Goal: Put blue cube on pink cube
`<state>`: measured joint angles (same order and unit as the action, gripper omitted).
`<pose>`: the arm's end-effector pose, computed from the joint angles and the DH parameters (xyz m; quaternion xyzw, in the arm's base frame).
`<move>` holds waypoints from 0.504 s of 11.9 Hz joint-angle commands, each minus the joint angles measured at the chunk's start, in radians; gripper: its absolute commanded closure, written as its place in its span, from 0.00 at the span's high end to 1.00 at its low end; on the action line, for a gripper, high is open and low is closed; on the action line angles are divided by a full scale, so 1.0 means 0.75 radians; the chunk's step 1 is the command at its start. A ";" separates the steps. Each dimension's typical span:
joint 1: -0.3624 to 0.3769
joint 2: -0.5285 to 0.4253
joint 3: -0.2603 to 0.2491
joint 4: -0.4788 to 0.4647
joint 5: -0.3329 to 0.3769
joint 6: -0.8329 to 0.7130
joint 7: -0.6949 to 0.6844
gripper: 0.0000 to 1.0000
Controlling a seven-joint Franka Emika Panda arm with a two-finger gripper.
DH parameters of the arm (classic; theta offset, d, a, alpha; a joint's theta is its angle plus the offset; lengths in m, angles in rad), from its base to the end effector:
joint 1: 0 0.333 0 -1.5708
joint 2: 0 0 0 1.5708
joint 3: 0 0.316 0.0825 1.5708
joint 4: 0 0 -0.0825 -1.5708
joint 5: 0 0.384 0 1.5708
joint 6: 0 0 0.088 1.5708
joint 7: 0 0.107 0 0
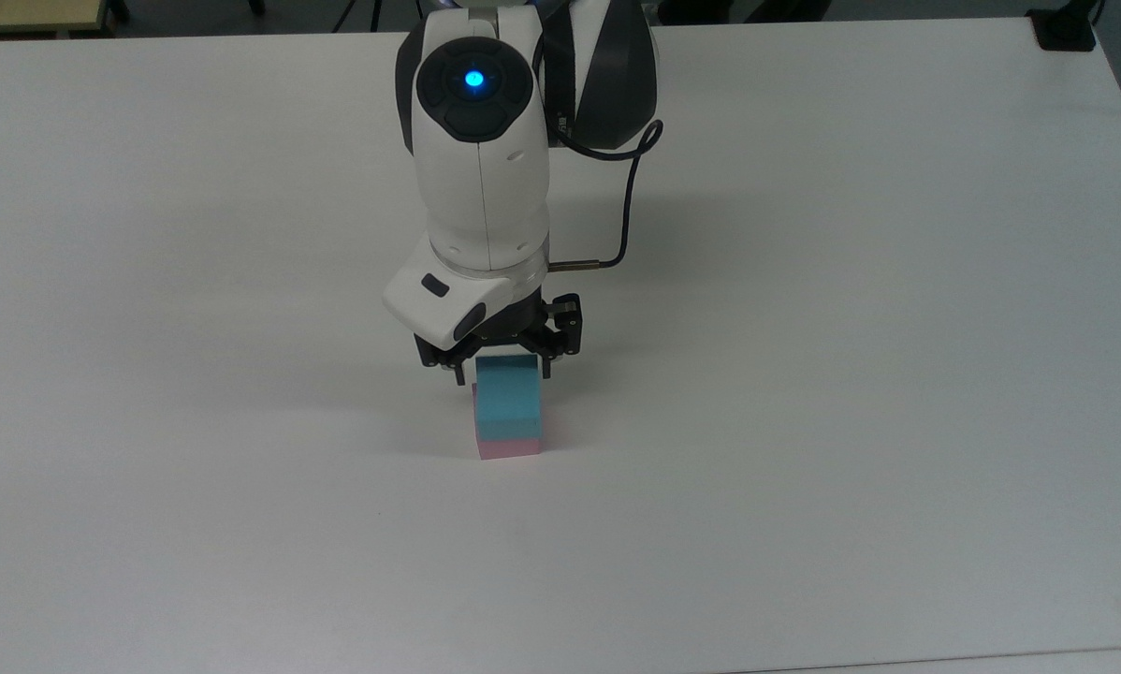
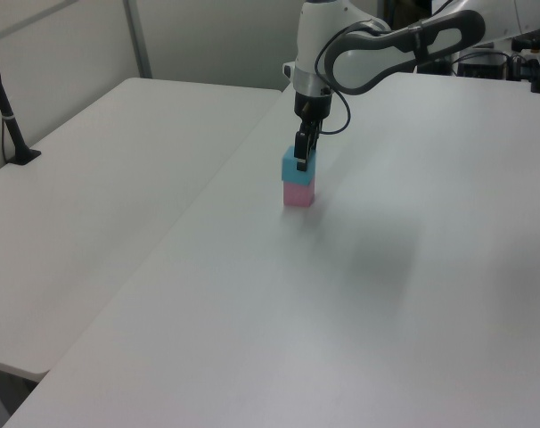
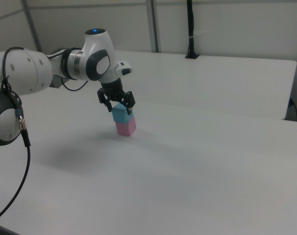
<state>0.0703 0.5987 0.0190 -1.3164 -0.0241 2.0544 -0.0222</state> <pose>0.7350 0.0613 0.4019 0.9958 0.0584 0.0698 0.0035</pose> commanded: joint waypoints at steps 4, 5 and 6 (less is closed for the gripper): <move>0.035 -0.033 -0.023 0.011 -0.058 -0.011 0.148 1.00; 0.035 -0.102 -0.021 -0.018 -0.058 -0.013 0.166 1.00; 0.035 -0.190 -0.015 -0.091 -0.058 -0.025 0.183 1.00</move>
<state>0.0776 0.5869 0.0182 -1.3049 -0.0517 2.0544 0.0665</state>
